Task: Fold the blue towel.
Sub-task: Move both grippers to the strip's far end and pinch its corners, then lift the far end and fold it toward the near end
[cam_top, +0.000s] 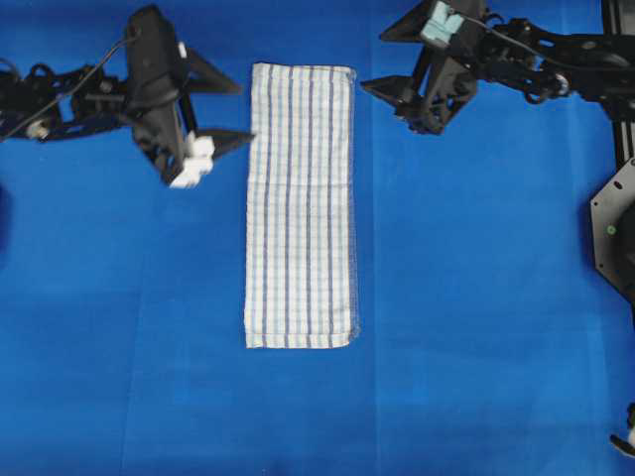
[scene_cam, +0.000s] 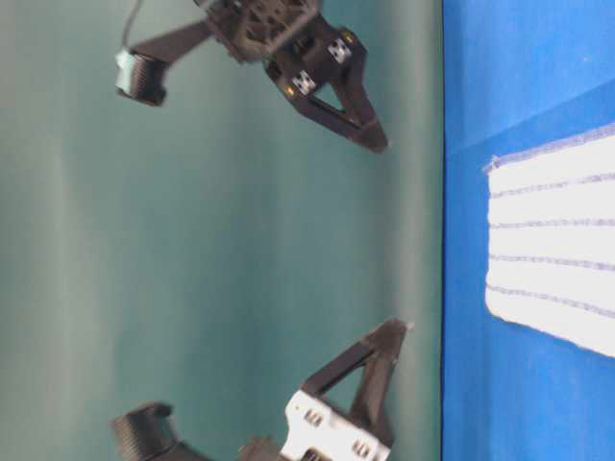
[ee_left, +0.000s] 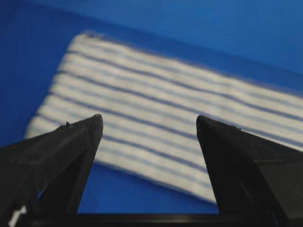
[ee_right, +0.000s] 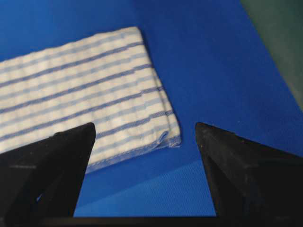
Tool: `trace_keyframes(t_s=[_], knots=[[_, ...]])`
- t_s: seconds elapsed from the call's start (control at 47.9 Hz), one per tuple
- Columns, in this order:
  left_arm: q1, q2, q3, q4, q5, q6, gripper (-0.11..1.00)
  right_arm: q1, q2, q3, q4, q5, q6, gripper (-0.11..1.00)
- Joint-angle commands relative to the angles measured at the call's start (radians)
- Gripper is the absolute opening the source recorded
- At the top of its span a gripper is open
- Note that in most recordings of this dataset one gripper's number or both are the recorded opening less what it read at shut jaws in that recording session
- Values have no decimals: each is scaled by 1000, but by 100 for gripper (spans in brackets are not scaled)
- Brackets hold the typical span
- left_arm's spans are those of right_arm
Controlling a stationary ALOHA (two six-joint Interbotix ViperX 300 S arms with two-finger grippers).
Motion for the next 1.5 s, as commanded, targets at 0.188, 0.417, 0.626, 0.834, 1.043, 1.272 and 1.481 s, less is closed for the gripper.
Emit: trace_keyframes(t_s=[0.188, 0.417, 0.626, 0.834, 1.043, 1.272, 1.481], knots=[[127, 143, -72, 3, -95, 9, 75, -21, 132, -43, 55, -106, 2, 87], [169, 282, -123, 3, -155, 8, 75, -23, 232, -67, 92, -175, 2, 87], [172, 357, -155, 3, -170, 6, 75, -23, 316, -95, 109, -195, 2, 87], [183, 403, -160, 3, -187, -2, 75, -21, 365, -101, 126, -219, 2, 86], [179, 428, -161, 3, -189, 0, 57, -21, 380, -97, 132, -221, 2, 67], [160, 462, -176, 3, -189, 6, 6, -9, 379, -95, 130, -219, -3, 28], [156, 466, -190, 3, -189, 9, 4, -5, 377, -91, 130, -219, -2, 12]])
